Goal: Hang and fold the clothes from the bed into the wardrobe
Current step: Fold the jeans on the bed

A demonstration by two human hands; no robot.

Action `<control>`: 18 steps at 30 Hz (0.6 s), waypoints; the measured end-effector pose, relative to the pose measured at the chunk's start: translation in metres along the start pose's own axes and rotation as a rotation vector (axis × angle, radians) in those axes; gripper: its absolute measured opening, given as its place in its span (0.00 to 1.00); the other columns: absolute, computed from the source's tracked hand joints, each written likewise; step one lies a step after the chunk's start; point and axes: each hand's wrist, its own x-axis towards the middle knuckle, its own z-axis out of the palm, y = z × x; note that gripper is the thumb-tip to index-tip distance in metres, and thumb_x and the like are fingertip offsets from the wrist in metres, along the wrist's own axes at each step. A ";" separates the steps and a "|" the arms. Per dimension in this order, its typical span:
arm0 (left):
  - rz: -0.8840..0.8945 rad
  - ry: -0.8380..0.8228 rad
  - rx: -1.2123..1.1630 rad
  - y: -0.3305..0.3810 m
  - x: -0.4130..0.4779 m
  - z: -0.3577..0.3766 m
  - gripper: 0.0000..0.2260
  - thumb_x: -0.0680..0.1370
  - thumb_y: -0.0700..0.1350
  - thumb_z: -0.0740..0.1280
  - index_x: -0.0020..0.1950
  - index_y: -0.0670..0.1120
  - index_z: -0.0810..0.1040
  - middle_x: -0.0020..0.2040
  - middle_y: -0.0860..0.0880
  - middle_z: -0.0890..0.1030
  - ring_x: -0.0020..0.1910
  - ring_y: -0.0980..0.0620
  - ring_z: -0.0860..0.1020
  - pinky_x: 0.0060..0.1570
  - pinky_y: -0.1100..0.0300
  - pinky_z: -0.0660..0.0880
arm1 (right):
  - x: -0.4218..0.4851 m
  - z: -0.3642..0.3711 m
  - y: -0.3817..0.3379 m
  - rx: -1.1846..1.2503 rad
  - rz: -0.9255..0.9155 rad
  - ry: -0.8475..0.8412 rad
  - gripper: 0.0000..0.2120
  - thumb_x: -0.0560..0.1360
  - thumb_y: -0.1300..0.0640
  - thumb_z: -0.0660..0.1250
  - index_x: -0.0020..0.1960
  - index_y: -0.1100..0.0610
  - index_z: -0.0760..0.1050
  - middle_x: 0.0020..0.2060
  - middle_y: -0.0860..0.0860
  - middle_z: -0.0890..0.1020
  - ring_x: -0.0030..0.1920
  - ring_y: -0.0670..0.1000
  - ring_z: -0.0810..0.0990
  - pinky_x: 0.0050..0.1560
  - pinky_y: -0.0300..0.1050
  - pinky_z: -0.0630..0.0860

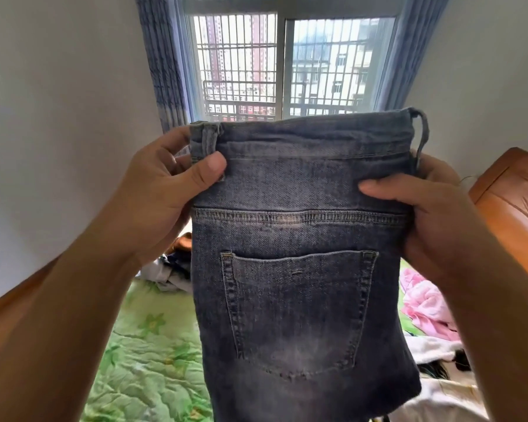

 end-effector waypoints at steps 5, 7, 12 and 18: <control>-0.173 0.020 0.280 -0.066 0.017 -0.013 0.24 0.68 0.55 0.77 0.63 0.53 0.79 0.54 0.49 0.86 0.54 0.48 0.84 0.51 0.54 0.82 | 0.006 -0.036 0.069 -0.119 0.193 0.057 0.18 0.64 0.65 0.72 0.54 0.59 0.84 0.53 0.59 0.86 0.55 0.62 0.85 0.57 0.59 0.81; -0.221 0.007 0.443 -0.106 0.020 -0.022 0.24 0.68 0.54 0.79 0.62 0.54 0.79 0.52 0.53 0.86 0.51 0.53 0.85 0.50 0.56 0.83 | 0.002 -0.049 0.106 -0.214 0.301 0.057 0.22 0.61 0.60 0.75 0.55 0.56 0.84 0.53 0.57 0.86 0.55 0.60 0.85 0.61 0.60 0.78; -0.328 -0.139 0.850 -0.226 0.004 -0.047 0.16 0.73 0.46 0.78 0.58 0.50 0.79 0.46 0.51 0.83 0.43 0.52 0.80 0.49 0.50 0.78 | -0.025 -0.079 0.212 -0.527 0.562 0.087 0.16 0.61 0.53 0.77 0.49 0.48 0.84 0.44 0.48 0.87 0.48 0.51 0.86 0.54 0.56 0.81; -0.572 -0.249 0.935 -0.349 -0.038 -0.052 0.16 0.75 0.41 0.75 0.61 0.50 0.80 0.51 0.50 0.82 0.38 0.51 0.81 0.45 0.55 0.79 | -0.077 -0.106 0.332 -0.917 0.865 0.050 0.10 0.72 0.50 0.77 0.43 0.49 0.76 0.39 0.47 0.82 0.42 0.53 0.80 0.42 0.49 0.76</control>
